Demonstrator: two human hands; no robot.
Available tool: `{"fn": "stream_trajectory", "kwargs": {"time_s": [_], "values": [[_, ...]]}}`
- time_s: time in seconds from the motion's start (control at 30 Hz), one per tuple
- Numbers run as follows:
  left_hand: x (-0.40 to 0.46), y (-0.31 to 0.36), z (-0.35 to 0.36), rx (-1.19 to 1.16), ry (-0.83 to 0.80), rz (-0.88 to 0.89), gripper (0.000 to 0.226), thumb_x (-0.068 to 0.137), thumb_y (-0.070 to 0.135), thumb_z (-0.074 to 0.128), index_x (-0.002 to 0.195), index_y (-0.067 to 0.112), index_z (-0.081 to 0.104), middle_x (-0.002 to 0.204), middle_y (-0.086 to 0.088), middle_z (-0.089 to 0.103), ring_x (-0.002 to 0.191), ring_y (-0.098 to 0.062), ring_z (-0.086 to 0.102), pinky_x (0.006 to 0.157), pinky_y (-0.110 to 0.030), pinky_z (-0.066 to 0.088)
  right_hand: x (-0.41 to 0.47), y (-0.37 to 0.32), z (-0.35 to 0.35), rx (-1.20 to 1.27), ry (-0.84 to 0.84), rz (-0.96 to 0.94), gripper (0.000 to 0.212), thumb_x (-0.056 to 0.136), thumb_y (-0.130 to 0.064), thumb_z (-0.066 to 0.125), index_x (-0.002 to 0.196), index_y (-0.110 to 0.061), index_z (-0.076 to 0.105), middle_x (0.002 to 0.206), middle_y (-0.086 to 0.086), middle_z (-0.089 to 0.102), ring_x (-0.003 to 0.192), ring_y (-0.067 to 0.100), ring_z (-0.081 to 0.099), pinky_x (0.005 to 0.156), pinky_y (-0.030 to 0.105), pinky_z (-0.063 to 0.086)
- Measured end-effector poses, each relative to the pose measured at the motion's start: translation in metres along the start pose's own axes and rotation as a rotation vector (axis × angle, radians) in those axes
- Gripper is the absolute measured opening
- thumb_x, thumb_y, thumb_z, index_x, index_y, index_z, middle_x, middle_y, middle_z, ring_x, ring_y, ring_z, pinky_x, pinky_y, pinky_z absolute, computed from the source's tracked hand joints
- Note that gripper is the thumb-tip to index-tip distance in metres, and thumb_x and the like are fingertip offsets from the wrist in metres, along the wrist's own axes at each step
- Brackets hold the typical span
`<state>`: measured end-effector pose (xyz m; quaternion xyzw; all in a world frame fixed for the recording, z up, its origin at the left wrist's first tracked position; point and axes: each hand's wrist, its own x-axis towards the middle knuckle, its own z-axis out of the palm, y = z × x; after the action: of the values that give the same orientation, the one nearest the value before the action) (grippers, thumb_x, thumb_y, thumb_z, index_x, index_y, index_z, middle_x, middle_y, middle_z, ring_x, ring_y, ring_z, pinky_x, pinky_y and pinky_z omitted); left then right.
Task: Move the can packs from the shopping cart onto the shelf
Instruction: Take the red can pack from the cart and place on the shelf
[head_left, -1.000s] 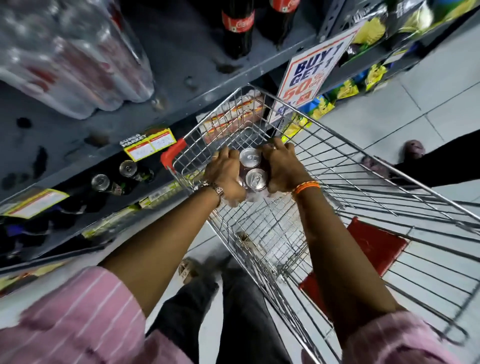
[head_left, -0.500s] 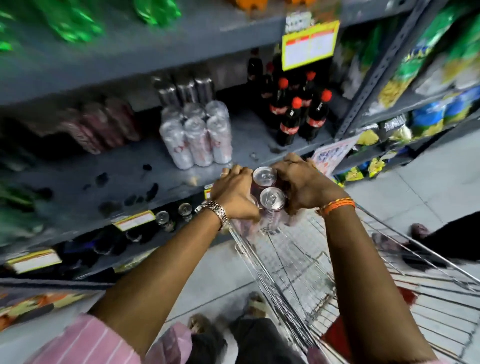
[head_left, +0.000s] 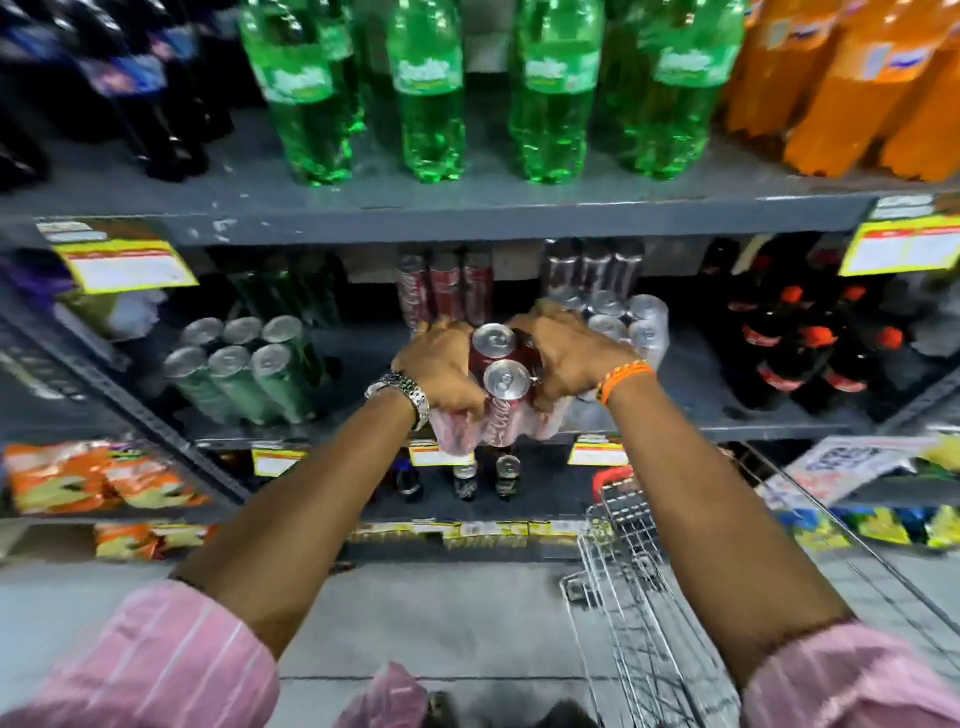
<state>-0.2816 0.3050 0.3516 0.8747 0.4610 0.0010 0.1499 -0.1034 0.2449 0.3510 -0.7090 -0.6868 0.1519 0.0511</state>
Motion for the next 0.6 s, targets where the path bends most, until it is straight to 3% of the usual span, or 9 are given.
{"fn": "stream_trajectory", "kwargs": {"time_s": [0.17,0.27,0.4,0.5,0.6], "values": [[0.023,-0.050,-0.009,-0.001,0.024,-0.057,0.102,0.039,0.037,0.090,0.132,0.019,0.052,0.131,-0.008,0.050,0.124,-0.033,0.046,0.102,-0.044,0.049,0.064,-0.023,0.017,0.011,-0.007,-0.044,0.103,0.041,-0.028,0.092,0.134,-0.030,0.047,0.128,0.013,0.047,0.121,0.042,0.048,0.104,0.047,0.043],[0.039,-0.067,-0.008,-0.010,0.025,-0.054,0.097,0.036,0.036,0.091,0.125,0.019,0.058,0.124,-0.009,0.051,0.118,-0.034,0.049,0.098,-0.044,0.051,0.088,-0.026,0.023,0.036,-0.005,-0.068,0.102,0.043,-0.022,0.092,0.136,-0.026,0.051,0.130,0.014,0.059,0.121,0.036,0.055,0.099,0.036,0.043],[0.064,-0.080,-0.007,-0.064,0.014,-0.041,0.085,0.041,0.028,0.090,0.122,0.021,0.063,0.123,-0.011,0.058,0.116,-0.034,0.055,0.098,-0.037,0.051,0.115,-0.025,0.026,0.119,-0.061,-0.043,0.100,0.044,-0.017,0.093,0.136,-0.021,0.053,0.126,0.008,0.067,0.113,0.029,0.064,0.093,0.030,0.052],[0.082,-0.085,-0.005,-0.103,-0.012,-0.048,0.074,0.045,0.025,0.088,0.117,0.021,0.068,0.123,-0.010,0.063,0.111,-0.032,0.061,0.092,-0.031,0.051,0.130,-0.018,0.029,0.136,-0.095,-0.026,0.095,0.048,-0.013,0.092,0.134,-0.021,0.053,0.120,0.006,0.069,0.108,0.026,0.065,0.086,0.026,0.050],[0.093,-0.091,0.004,-0.137,-0.018,-0.050,0.081,0.043,0.024,0.087,0.121,0.023,0.066,0.128,-0.008,0.060,0.113,-0.032,0.062,0.093,-0.030,0.053,0.140,-0.012,0.038,0.164,-0.061,-0.021,0.098,0.050,-0.011,0.090,0.138,-0.020,0.049,0.124,0.006,0.066,0.112,0.026,0.063,0.088,0.025,0.048]]}}
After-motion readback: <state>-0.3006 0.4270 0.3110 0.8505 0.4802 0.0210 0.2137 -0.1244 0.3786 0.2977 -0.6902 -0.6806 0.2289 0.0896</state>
